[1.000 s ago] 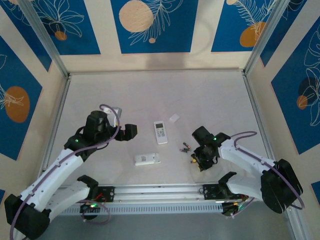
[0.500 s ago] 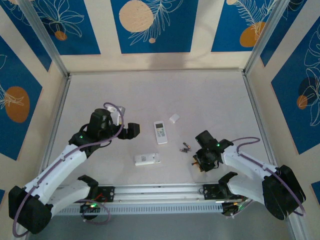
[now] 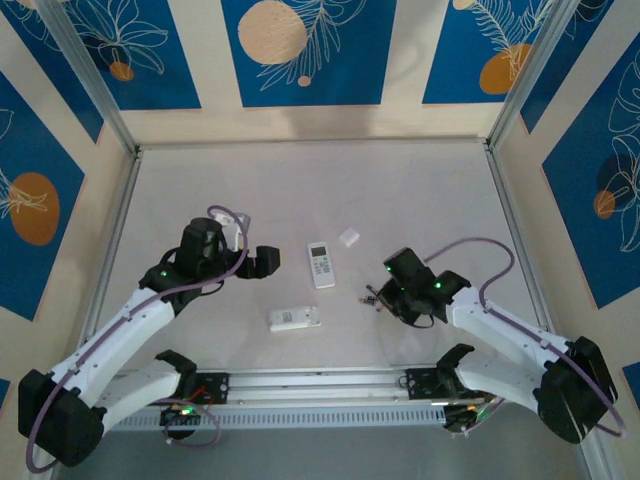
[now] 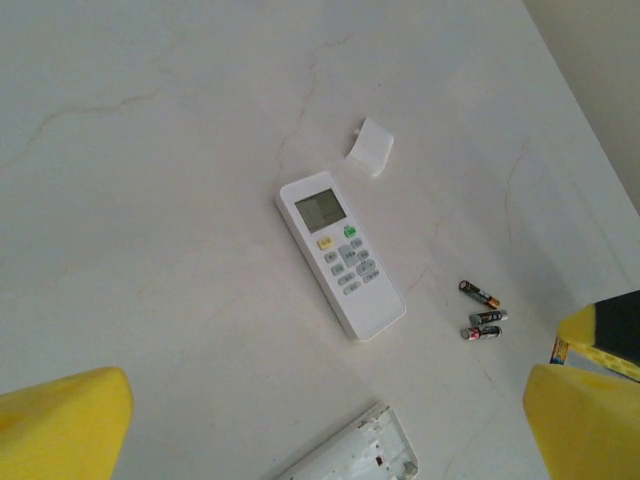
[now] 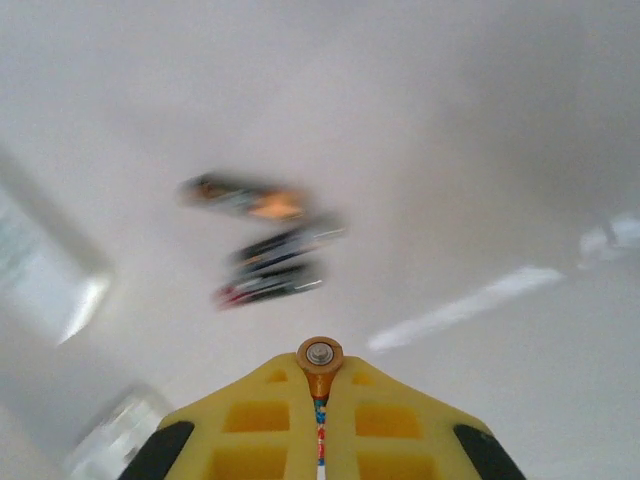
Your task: Load the batteries into the remote control
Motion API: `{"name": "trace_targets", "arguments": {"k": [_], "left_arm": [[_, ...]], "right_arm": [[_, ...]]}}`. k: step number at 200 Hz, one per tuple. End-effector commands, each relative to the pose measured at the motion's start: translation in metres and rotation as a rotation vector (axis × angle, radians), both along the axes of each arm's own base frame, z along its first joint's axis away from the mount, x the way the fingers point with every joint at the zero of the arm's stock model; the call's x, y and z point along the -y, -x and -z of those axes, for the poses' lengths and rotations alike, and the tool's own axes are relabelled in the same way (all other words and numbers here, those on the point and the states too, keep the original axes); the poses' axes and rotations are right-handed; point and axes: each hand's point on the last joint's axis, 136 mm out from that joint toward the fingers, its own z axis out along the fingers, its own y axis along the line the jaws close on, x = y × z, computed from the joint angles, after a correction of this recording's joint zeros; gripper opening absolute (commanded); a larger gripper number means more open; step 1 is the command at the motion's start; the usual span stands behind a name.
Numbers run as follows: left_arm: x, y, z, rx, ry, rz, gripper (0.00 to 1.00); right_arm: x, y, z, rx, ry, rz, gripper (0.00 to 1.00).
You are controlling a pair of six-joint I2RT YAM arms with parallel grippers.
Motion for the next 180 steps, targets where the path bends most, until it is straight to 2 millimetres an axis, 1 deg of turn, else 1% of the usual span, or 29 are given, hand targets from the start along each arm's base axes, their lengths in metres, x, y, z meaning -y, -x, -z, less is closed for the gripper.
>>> {"name": "trace_targets", "arguments": {"k": [1,18,30,54,72,92,128,180], "left_arm": [[0.005,0.010,0.026,-0.125,0.031,0.008,1.00],[0.011,0.018,0.041,-0.196,0.054,0.011,1.00],[0.015,0.024,0.050,-0.226,0.069,0.023,1.00],[0.016,0.034,0.067,-0.268,0.052,0.023,1.00],[0.014,0.039,0.080,-0.301,0.029,0.019,1.00],[0.013,0.043,0.090,-0.323,0.017,0.012,1.00],[0.012,0.041,0.096,-0.332,0.015,-0.002,1.00],[0.016,0.039,0.100,-0.344,0.021,-0.003,1.00]], "right_arm": [[-0.047,-0.018,-0.035,0.204,0.034,-0.306,0.05],[-0.083,-0.016,-0.038,0.219,0.039,-0.438,0.05],[-0.105,-0.017,-0.035,0.219,0.051,-0.514,0.06],[-0.139,-0.017,-0.026,0.211,0.072,-0.630,0.06],[-0.155,-0.019,-0.019,0.216,0.096,-0.692,0.05],[-0.164,-0.016,-0.008,0.198,0.127,-0.747,0.05],[-0.159,-0.011,0.012,0.167,0.205,-0.769,0.05],[-0.162,-0.005,0.026,0.118,0.235,-0.783,0.06]]}}
